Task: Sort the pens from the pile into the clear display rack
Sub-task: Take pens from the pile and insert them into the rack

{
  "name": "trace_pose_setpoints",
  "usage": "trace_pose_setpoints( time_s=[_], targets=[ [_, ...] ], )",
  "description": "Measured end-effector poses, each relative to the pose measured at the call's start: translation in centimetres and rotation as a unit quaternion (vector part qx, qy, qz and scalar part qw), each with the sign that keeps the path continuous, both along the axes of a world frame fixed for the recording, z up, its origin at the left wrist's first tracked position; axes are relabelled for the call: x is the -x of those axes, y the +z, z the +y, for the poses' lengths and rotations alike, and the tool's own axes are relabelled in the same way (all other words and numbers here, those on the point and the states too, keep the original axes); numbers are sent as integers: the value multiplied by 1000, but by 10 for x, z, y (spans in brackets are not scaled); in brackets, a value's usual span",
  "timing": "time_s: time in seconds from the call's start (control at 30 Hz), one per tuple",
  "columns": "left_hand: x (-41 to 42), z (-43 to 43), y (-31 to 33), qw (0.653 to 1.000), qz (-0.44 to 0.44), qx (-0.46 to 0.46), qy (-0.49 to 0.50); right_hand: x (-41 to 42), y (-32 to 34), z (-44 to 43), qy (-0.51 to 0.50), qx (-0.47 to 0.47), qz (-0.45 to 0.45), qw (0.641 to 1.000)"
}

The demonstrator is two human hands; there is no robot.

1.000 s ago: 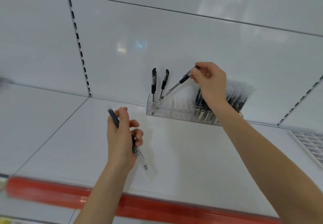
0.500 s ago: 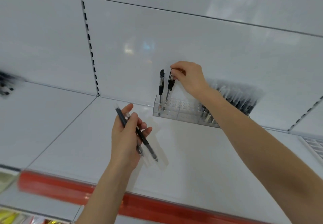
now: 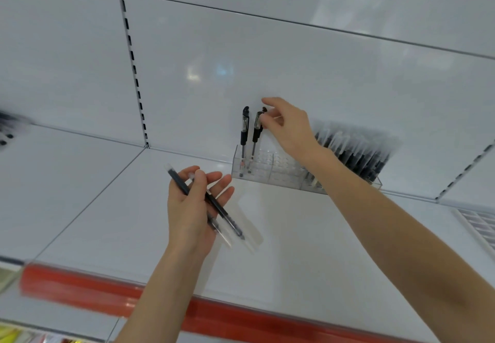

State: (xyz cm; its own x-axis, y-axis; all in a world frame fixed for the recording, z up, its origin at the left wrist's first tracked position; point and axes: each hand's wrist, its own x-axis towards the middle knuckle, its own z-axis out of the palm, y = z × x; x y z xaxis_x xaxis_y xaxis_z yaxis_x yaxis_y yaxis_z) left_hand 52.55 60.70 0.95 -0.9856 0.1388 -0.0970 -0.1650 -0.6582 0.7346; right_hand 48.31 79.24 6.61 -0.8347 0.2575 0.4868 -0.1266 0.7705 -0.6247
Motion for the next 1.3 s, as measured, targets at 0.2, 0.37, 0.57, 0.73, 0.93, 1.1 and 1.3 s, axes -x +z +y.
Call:
trace_pose_setpoints(
  time_s=[0.2,0.37,0.57,0.73,0.93,1.1,1.3],
  targets=[
    [5,3,11,997,-6,-59,54,-67,-10,-19,57,94,-122,986],
    [4,13,14,996,-5,-61,64,-103,-18,-38,153,144,-284,935],
    [6,16,2,999,19,39,2,-110,-23,-24,88,252,-205,942],
    [1,17,-4,991,-7,101,-83,-107,-15,5,-14,388,-13,921],
    [0,21,-2,976,-60,151,-143,-109,19,55,-180,149,124,964],
    [-2,26,-1,985,-39,100,-136,-94,25,67,-183,-11,120,976],
    [-3,23,-1,989,13,85,-124,-85,19,68,-141,-96,64,983]
  ],
)
